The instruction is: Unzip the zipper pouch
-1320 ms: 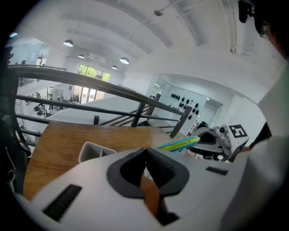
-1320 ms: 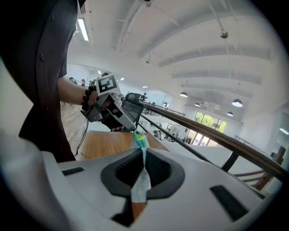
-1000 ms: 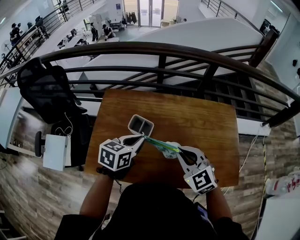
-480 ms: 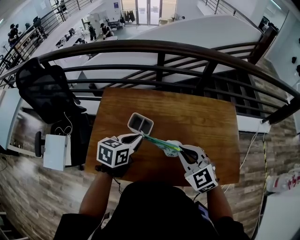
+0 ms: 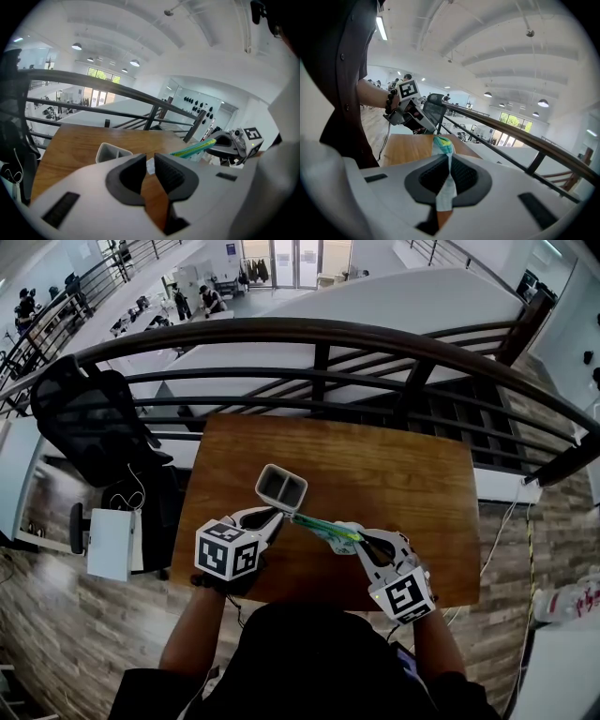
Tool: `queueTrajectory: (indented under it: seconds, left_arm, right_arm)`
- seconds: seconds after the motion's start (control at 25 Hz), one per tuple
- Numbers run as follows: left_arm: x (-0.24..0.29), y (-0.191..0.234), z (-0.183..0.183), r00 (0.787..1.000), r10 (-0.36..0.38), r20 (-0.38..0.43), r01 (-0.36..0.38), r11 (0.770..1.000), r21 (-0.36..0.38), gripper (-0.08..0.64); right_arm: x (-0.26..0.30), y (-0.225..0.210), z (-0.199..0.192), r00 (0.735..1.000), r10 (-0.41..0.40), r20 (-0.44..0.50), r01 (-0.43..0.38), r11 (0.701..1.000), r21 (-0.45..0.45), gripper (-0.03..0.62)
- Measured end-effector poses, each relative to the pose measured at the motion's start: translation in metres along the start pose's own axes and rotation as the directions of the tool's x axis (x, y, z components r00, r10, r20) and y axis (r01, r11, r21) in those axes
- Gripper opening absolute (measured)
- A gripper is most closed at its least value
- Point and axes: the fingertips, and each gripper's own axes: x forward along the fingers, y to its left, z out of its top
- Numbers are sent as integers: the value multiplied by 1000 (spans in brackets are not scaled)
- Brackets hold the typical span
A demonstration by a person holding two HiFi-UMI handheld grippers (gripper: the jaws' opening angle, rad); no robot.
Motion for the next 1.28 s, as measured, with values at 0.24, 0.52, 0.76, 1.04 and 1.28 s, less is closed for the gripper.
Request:
queueTrajectory:
  seconds: [0.24, 0.52, 0.76, 1.04, 1.28]
  left_arm:
    - [-9, 5, -6, 1000, -8, 21, 9, 999, -49, 117]
    - [-12, -1, -16, 1000, -4, 16, 6, 997, -81, 117]
    - [-16, 4, -20, 1000, 1, 16, 0, 996, -85, 115]
    - [-17, 4, -14, 999, 13, 52, -10, 998, -57, 115]
    - [-23, 4, -1, 990, 21, 142, -21, 1000, -3, 85]
  right_arm:
    - [6, 4, -9, 999, 4, -34, -4, 1000, -3, 3]
    - [11, 3, -27, 997, 26, -72, -20, 996, 83, 66]
    - [9, -4, -28, 999, -3, -47, 8, 993, 121, 55]
    - [0, -16, -24, 998, -56, -11, 57, 988, 142, 28]
    - [-9, -29, -19, 993, -117, 30, 108, 973, 204, -3]
